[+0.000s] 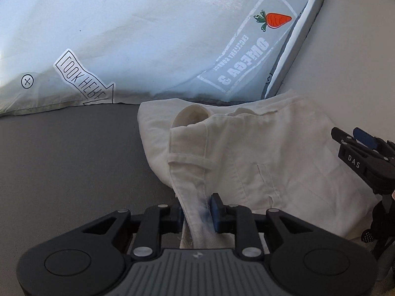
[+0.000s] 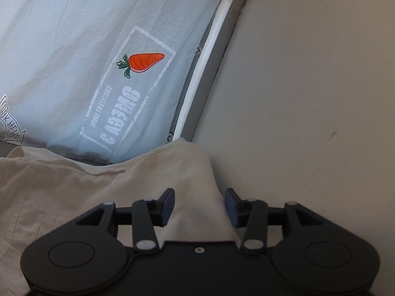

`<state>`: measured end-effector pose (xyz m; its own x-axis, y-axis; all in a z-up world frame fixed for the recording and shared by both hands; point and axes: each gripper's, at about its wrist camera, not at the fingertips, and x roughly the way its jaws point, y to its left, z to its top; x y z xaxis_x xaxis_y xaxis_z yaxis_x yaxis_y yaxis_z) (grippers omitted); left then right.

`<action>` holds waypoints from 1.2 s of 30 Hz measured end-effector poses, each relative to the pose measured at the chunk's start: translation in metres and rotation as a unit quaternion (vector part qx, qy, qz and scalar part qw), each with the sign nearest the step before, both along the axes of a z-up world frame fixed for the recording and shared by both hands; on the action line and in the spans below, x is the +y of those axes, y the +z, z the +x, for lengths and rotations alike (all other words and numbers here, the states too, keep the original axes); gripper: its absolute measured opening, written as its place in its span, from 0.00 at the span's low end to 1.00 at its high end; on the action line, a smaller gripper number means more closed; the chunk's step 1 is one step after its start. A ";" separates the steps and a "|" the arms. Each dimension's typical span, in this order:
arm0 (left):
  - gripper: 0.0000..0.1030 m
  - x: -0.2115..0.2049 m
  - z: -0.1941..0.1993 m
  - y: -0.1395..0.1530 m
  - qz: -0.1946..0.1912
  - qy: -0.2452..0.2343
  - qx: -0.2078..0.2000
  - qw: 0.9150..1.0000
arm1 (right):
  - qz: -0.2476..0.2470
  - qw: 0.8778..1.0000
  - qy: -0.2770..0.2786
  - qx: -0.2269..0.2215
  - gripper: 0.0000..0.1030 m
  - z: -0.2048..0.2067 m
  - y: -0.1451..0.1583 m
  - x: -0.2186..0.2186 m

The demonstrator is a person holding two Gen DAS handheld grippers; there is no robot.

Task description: Fold clothes

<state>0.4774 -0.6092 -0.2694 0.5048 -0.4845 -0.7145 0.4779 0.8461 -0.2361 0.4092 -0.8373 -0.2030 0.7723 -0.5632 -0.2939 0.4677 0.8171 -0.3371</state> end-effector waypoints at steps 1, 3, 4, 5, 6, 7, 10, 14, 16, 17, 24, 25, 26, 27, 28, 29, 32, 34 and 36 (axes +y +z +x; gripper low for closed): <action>0.31 0.000 0.001 0.000 0.005 -0.002 -0.005 1.000 | -0.016 1.000 -0.007 -0.005 0.46 -0.003 -0.005 0.003; 0.34 -0.003 -0.001 0.001 0.010 0.001 -0.007 1.000 | -0.055 0.998 -0.016 -0.004 0.48 -0.006 -0.019 0.015; 0.35 -0.004 0.000 0.000 0.008 0.004 -0.005 1.000 | -0.052 0.998 -0.002 0.018 0.50 -0.005 -0.027 0.016; 0.35 -0.003 0.000 0.000 0.004 0.005 -0.002 1.000 | -0.048 0.998 0.009 0.039 0.50 -0.004 -0.035 0.017; 0.36 -0.001 -0.001 0.002 0.000 0.003 0.001 1.000 | -0.033 0.998 0.010 0.052 0.49 -0.002 -0.044 0.016; 0.37 0.000 -0.003 0.006 -0.003 0.000 0.001 1.000 | -0.019 0.998 0.011 0.064 0.47 -0.001 -0.053 0.015; 0.44 0.014 -0.013 0.027 -0.014 -0.006 -0.018 1.000 | 0.014 0.997 0.004 0.076 0.50 0.000 -0.048 0.015; 0.52 0.044 -0.033 0.068 -0.020 0.014 -0.072 0.997 | 0.051 0.998 0.011 0.042 0.74 -0.018 -0.019 0.043; 0.59 0.066 -0.051 0.096 -0.020 0.018 -0.116 0.993 | 0.063 0.997 0.024 0.020 0.78 -0.035 0.000 0.077; 0.67 0.080 -0.061 0.111 -0.022 0.022 -0.138 0.990 | 0.070 0.997 0.033 0.005 0.85 -0.043 0.014 0.090; 1.00 0.192 -0.145 0.199 -0.047 0.066 -0.261 0.962 | 0.091 0.988 0.101 -0.068 1.00 -0.106 0.096 0.198; 1.00 0.206 -0.159 0.207 -0.045 0.076 -0.275 0.957 | 0.076 0.989 0.105 -0.067 1.00 -0.115 0.103 0.219; 1.00 0.219 -0.172 0.213 -0.039 0.087 -0.288 0.953 | 0.060 0.990 0.108 -0.066 1.00 -0.123 0.110 0.239; 1.00 0.231 -0.186 0.218 -0.032 0.098 -0.301 0.948 | 0.042 0.991 0.109 -0.062 1.00 -0.132 0.115 0.260; 1.00 0.243 -0.199 0.222 -0.026 0.110 -0.314 0.943 | 0.023 0.992 0.110 -0.058 1.00 -0.141 0.120 0.280; 1.00 0.255 -0.212 0.225 -0.020 0.121 -0.326 0.937 | 0.006 0.992 0.112 -0.055 1.00 -0.150 0.125 0.300; 1.00 0.290 -0.249 0.232 -0.018 0.144 -0.338 0.930 | 0.018 0.989 0.126 -0.070 1.00 -0.189 0.136 0.357; 1.00 0.315 -0.269 0.234 -0.026 0.152 -0.324 0.933 | 0.069 0.985 0.140 -0.072 1.00 -0.215 0.142 0.382; 1.00 0.340 -0.287 0.237 -0.031 0.159 -0.307 0.938 | 0.118 0.976 0.171 -0.072 1.00 -0.237 0.145 0.401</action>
